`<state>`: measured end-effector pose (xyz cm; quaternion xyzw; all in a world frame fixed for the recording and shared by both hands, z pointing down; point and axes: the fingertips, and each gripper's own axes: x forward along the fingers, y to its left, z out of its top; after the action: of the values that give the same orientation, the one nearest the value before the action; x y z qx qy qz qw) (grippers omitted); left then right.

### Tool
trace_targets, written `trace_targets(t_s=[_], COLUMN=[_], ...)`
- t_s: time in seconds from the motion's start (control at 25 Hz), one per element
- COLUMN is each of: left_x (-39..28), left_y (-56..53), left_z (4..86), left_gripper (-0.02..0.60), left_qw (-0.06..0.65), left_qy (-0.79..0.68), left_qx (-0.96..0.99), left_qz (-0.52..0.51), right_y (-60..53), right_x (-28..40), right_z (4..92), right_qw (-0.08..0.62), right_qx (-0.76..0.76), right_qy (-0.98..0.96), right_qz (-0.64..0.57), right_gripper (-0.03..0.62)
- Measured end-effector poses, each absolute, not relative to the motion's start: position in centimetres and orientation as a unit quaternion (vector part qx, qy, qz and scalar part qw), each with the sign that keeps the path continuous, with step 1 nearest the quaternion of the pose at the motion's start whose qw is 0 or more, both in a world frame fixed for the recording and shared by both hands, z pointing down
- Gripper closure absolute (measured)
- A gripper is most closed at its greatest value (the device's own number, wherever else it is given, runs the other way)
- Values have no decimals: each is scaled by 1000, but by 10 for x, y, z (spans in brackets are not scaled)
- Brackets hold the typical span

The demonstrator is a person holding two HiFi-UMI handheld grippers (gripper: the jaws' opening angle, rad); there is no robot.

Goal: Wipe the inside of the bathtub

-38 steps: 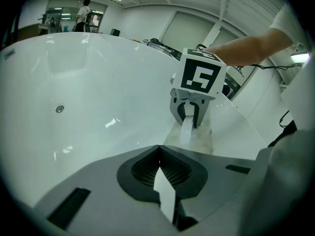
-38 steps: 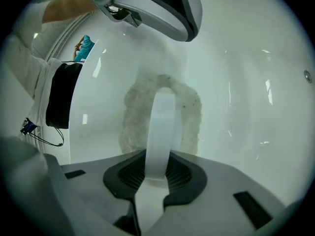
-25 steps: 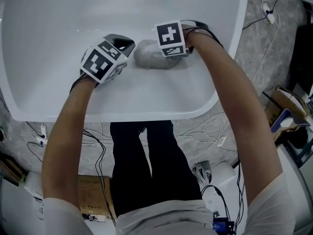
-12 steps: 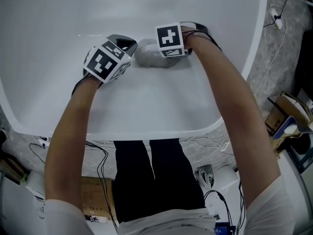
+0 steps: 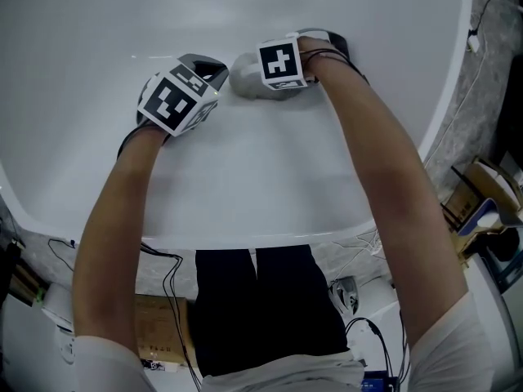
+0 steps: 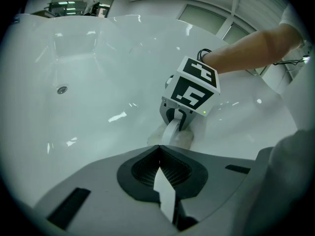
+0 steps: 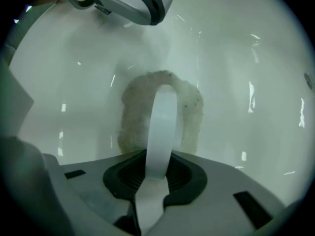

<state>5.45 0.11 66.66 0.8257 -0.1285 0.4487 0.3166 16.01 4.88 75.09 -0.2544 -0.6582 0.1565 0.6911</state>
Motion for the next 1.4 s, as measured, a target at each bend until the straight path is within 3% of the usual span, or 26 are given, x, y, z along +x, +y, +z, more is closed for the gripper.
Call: trace_targets(t_s=[0.56,1.4], left_x=[58,40], left_y=[-4,-6], left_z=[671,586], left_gripper=[569,569], left_qw=[308,287], left_qy=[-129,-139], left_qx=[829,836], left_qz=[448,447], right_y=[32,20], right_x=[160,168], right_z=[778,683], right_qw=[711,685], right_qx=[-207,-89], right_qy=[-665,-712], right_qz=[95,124], right_gripper=[494,494])
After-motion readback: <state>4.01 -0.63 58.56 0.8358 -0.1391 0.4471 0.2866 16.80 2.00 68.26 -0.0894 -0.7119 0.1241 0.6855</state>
